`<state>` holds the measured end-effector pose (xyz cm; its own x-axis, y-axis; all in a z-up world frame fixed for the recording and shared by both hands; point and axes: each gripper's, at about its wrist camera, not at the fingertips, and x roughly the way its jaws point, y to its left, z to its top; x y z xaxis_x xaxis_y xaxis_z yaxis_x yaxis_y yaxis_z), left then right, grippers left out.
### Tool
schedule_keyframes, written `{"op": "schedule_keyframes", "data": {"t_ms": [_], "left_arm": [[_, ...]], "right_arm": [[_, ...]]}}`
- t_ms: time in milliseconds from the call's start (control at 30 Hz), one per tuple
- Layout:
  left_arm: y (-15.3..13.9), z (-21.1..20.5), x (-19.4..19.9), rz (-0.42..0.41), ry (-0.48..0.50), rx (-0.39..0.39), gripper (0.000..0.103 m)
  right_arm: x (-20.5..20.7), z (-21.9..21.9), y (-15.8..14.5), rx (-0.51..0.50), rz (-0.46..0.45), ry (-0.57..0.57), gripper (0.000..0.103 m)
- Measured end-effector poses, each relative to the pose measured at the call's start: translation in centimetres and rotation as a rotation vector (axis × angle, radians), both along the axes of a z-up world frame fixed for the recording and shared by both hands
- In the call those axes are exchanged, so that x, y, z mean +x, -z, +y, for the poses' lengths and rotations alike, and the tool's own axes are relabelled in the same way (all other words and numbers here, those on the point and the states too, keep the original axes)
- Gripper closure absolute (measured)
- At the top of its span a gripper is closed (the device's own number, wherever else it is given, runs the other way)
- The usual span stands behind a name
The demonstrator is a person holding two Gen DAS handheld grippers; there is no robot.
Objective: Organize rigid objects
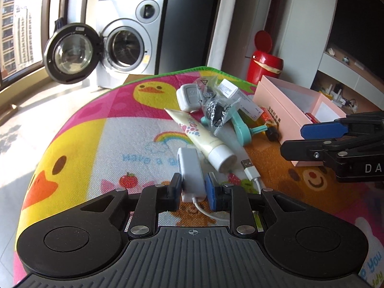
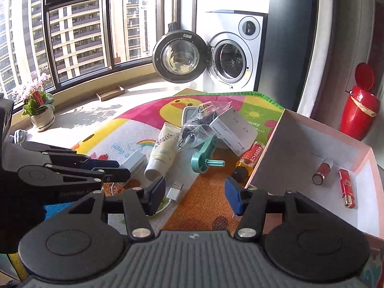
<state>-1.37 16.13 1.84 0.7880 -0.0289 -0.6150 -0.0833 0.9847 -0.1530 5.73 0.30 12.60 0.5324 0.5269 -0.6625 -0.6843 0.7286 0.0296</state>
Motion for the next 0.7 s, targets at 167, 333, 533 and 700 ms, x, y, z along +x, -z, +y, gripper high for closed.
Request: {"op": "schedule_keyframes", "data": {"t_ms": [167, 333, 533, 700], "left_arm": [[0.5, 0.9, 0.8, 0.011, -0.027, -0.041, 0.075], [0.8, 0.8, 0.7, 0.028, 0.005, 0.0, 0.076], [0.7, 1.6, -0.9, 0.027, 0.011, -0.007, 0.077], [0.8, 1.9, -1.3, 0.019, 0.0, -0.014, 0.077]], "right_arm": [[1.9, 4.3, 0.8, -0.024, 0.046, -0.059, 0.048], [4.8, 7.2, 2.5, -0.013, 0.184, -0.044, 0.058], [3.8, 6.8, 3.3, -0.049, 0.209, -0.077, 0.074], [0.2, 2.7, 3.1, -0.138, 0.112, -0.068, 0.074]]}}
